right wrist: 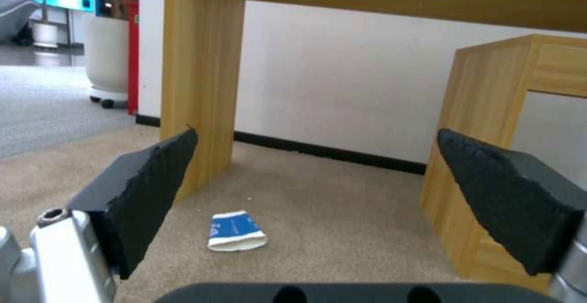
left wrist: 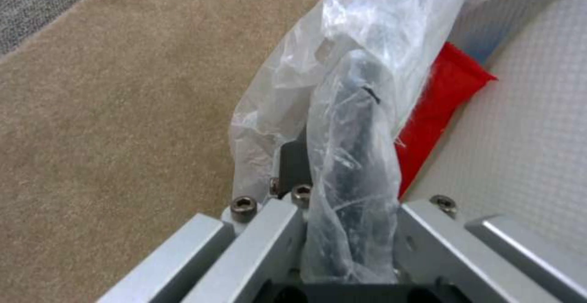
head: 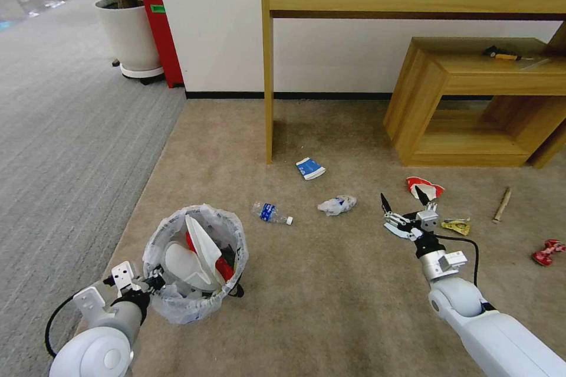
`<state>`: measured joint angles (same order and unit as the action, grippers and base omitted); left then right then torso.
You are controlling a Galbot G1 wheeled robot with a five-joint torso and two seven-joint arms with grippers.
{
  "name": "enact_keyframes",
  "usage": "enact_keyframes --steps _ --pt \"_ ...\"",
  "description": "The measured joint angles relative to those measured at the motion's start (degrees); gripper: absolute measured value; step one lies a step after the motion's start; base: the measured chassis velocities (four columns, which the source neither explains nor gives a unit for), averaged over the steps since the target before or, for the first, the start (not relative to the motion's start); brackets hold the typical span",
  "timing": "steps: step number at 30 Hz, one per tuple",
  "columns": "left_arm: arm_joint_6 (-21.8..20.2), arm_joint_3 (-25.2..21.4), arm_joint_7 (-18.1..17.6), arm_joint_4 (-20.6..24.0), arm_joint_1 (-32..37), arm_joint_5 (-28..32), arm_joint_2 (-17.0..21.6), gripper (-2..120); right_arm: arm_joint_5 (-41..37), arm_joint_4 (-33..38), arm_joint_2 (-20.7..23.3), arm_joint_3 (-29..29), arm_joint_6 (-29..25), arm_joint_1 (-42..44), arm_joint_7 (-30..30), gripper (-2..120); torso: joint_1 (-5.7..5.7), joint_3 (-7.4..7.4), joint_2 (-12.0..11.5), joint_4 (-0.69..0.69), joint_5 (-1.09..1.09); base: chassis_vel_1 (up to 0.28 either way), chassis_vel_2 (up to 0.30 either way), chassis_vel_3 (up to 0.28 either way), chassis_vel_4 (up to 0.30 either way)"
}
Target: Pick up the trash bin and place the garbage on the floor into it.
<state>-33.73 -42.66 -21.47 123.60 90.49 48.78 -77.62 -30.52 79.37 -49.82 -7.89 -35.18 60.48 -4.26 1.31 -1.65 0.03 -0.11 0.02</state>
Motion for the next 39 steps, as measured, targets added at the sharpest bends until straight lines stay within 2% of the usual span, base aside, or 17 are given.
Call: enact_keyframes --steps 21,32,39 --pt "-0.06 -0.06 -0.07 0.19 0.26 -0.02 -0.14 0 1.24 -0.38 -0.23 -0.04 -0.23 0.18 0.00 100 0.00 0.00 0.00 0.00 0.00 0.053 0.052 -0.044 -0.046" --pt "-0.03 -0.01 -0.03 -0.17 0.18 -0.21 -0.29 0 1.58 -1.02 -0.43 -0.13 -1.02 0.33 0.68 100 0.01 0.00 0.00 0.01 -0.02 0.137 0.131 -0.135 -0.146" --pt "0.02 0.20 0.07 -0.62 -0.07 -0.28 -0.49 0 1.62 -1.28 -0.46 0.06 -1.14 0.03 0.97 100 0.01 0.00 0.00 0.01 0.01 0.038 0.041 -0.039 -0.030"
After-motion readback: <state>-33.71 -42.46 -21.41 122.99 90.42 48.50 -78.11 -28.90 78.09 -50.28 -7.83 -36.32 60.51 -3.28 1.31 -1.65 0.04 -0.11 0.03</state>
